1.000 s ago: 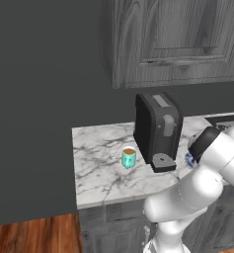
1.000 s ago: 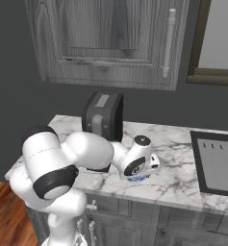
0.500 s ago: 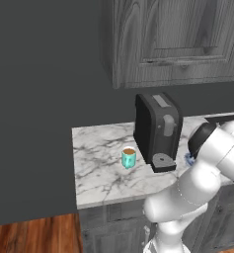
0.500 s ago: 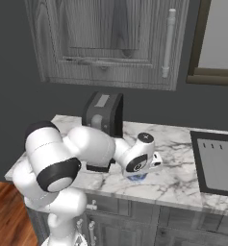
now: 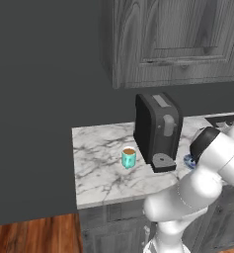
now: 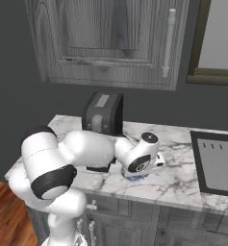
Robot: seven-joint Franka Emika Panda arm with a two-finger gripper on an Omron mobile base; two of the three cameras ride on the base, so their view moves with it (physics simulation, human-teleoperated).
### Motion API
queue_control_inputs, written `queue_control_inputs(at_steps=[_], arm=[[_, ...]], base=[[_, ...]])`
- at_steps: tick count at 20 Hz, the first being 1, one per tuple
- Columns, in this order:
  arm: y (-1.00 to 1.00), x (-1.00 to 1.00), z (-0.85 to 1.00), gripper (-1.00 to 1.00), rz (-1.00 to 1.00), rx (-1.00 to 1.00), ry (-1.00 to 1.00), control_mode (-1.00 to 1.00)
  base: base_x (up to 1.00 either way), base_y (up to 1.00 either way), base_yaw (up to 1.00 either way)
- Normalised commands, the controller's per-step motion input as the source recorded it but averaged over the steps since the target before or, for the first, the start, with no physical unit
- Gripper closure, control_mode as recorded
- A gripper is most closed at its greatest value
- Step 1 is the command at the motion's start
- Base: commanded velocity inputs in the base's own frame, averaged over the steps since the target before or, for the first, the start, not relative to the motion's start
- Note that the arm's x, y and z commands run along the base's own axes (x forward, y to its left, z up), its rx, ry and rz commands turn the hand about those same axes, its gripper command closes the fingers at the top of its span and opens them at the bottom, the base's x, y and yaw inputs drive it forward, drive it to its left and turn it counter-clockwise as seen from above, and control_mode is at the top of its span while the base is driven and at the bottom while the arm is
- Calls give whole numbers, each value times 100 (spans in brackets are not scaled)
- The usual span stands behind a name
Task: Take a sugar cube from the saucer and place it inside the coffee. Then, grab milk from the fridge and place it next to the coffee on the counter to sweeten the coffee.
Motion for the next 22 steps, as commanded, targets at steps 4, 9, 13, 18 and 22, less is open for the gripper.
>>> queue_control_inputs(at_steps=[4,9,13,18,22], arm=[[0,-65,41,100,0,0,-17,-100],[21,-42,51,100,0,0,-20,-100],[54,-18,60,100,0,0,-15,-100],[85,-2,63,100,0,0,-9,-100],[100,0,58,100,0,0,-1,-100]], base=[[0,0,0],[0,0,0],[0,0,0],[0,0,0],[0,0,0]])
